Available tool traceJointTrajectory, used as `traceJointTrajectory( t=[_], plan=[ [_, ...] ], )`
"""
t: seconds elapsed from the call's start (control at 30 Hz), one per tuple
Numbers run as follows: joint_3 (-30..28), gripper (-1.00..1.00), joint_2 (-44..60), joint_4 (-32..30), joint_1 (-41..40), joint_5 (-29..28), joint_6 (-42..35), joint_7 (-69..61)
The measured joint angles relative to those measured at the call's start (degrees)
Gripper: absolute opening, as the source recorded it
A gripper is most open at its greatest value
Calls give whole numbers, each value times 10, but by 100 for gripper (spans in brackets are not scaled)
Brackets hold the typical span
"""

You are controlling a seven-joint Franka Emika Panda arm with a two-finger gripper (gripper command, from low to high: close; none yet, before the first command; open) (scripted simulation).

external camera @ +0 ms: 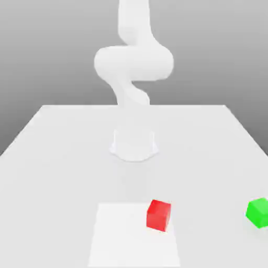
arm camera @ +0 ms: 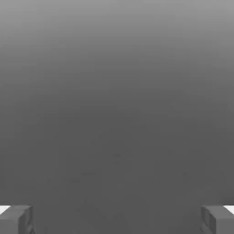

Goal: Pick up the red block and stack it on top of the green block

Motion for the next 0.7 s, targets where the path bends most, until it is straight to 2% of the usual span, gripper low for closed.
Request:
traceJointTrajectory(
  t=[0.2, 0.4, 0.5, 0.6, 0.7],
  plan=[
    [63, 0, 129, -78, -36, -27, 77, 102],
    [99, 0, 260, -157, -53, -46, 154, 198],
    [109, 0, 329, -199, -51, -40, 197, 239],
    [117, 0, 388, -239, -38, -7, 238, 257],
    [115, 0, 432, -248, -31, -6, 272, 272]
  ],
)
